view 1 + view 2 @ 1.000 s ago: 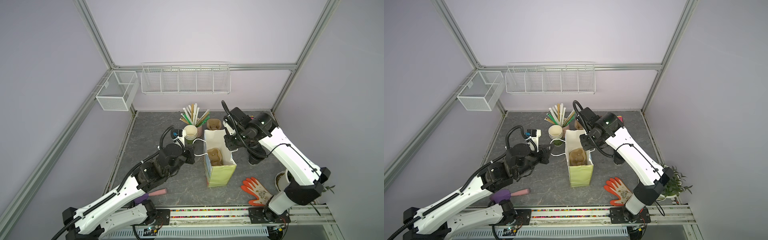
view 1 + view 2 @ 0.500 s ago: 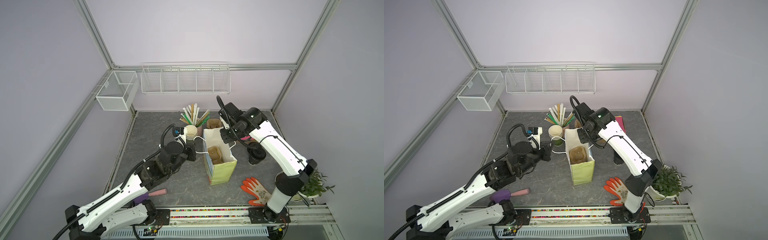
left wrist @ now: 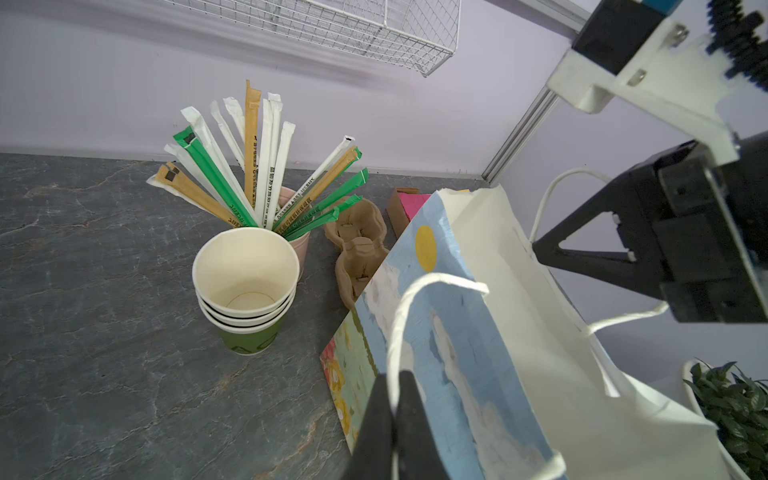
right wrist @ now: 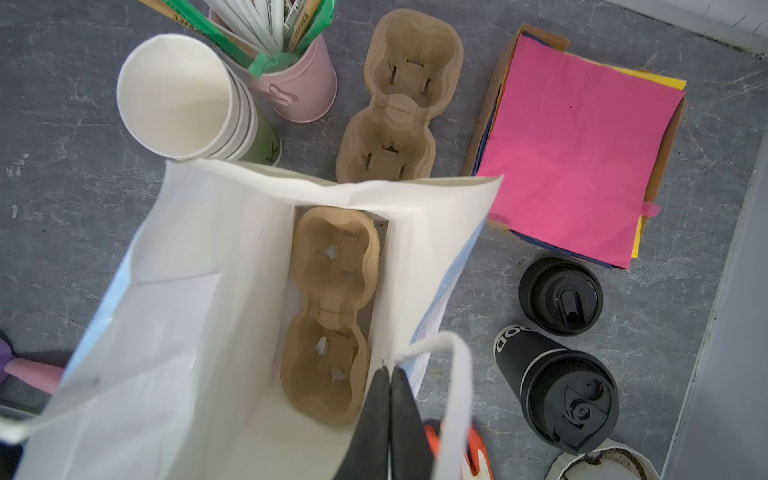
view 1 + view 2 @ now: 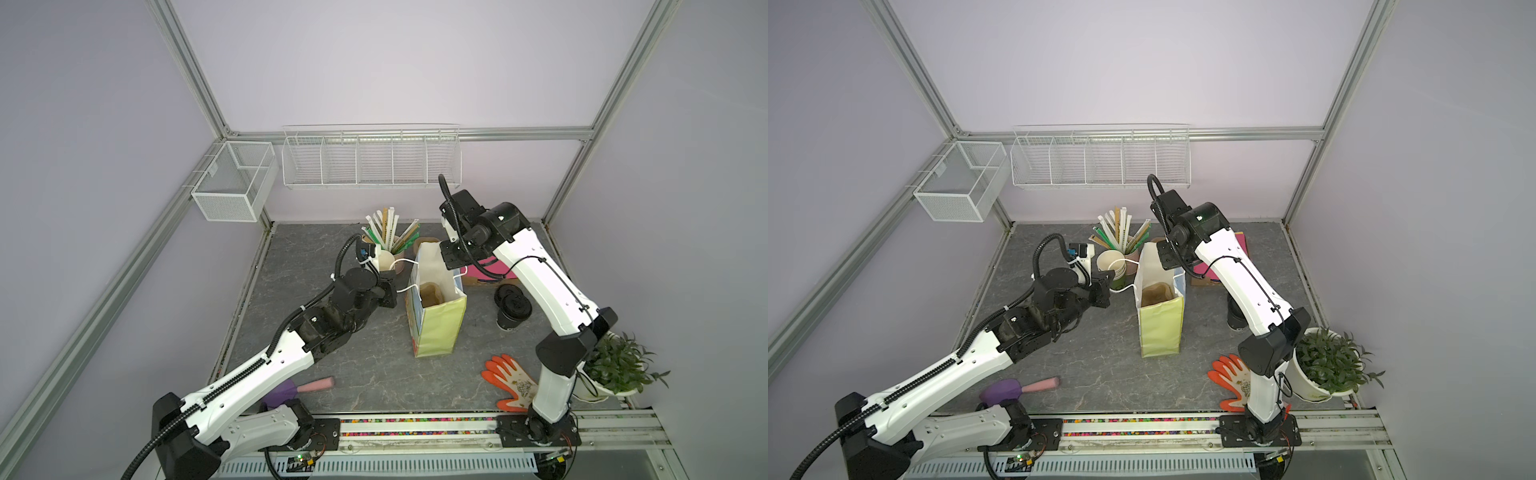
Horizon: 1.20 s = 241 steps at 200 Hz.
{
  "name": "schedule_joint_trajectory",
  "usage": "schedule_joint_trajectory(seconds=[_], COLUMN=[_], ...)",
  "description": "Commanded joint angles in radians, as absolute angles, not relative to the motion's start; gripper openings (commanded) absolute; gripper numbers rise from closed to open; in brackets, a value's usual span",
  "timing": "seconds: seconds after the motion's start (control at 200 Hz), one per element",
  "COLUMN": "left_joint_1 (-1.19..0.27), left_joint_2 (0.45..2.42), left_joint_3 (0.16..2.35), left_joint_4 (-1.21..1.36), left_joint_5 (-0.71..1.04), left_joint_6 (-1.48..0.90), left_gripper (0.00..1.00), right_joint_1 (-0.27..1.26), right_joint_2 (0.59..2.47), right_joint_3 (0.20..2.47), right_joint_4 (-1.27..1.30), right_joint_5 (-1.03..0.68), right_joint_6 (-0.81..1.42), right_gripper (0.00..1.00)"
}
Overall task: Pack the takeout coffee
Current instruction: 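Lift the right gripper out of the bag while the left keeps holding the handle, then move the right gripper toward the black coffee cups beside the pink paper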
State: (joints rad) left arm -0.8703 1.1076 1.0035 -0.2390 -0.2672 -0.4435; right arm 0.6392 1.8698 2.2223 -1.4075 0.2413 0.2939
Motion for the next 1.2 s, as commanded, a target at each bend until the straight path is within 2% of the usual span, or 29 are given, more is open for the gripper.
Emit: schedule_joint_trajectory(seconds=[0.0, 0.155, 0.37, 0.465, 0.73, 0.855, 0.94, 1.045, 1.125, 1.2], left_joint_1=[-0.865, -0.864, -0.865, -0.864, -0.865, -0.865, -0.865, -0.865, -0.865, -0.865], left_joint_2=[1.119, 1.105, 1.106, 1.093, 1.048, 1.036, 1.022, 1.008, 0.994, 0.977], left_joint_3=[1.046, 1.026, 1.025, 1.025, 1.008, 1.023, 1.033, 1.05, 1.056, 1.048], left_joint_4=[-0.21, -0.209, -0.221, -0.229, -0.257, -0.277, -0.288, -0.308, -0.324, -0.332], left_joint_5=[-0.259, -0.279, -0.279, -0.278, -0.275, -0.261, -0.252, -0.24, -0.232, -0.231], left_joint_6=[-0.422, -0.427, -0.422, -0.427, -0.455, -0.462, -0.466, -0.466, -0.468, -0.471], left_gripper=[0.0, 0.0, 0.0, 0.0, 0.0, 0.19, 0.27, 0.36, 0.38, 0.38], right_joint_1=[0.627, 0.627, 0.625, 0.625, 0.627, 0.628, 0.628, 0.628, 0.627, 0.628], right_joint_2=[1.895, 1.924, 1.867, 1.846, 1.772, 1.735, 1.716, 1.701, 1.683, 1.646], right_joint_3=[2.28, 2.345, 2.288, 2.287, 2.26, 2.263, 2.276, 2.331, 2.355, 2.306], right_joint_4=[-1.403, -1.45, -1.412, -1.417, -1.428, -1.427, -1.416, -1.423, -1.428, -1.401], right_joint_5=[0.215, 0.222, 0.211, 0.183, 0.135, 0.135, 0.112, 0.107, 0.118, 0.121], right_joint_6=[0.246, 0.219, 0.219, 0.222, 0.232, 0.228, 0.223, 0.22, 0.224, 0.244], right_gripper=[0.08, 0.12, 0.17, 0.32, 0.58, 0.74, 0.85, 0.93, 0.95, 0.89])
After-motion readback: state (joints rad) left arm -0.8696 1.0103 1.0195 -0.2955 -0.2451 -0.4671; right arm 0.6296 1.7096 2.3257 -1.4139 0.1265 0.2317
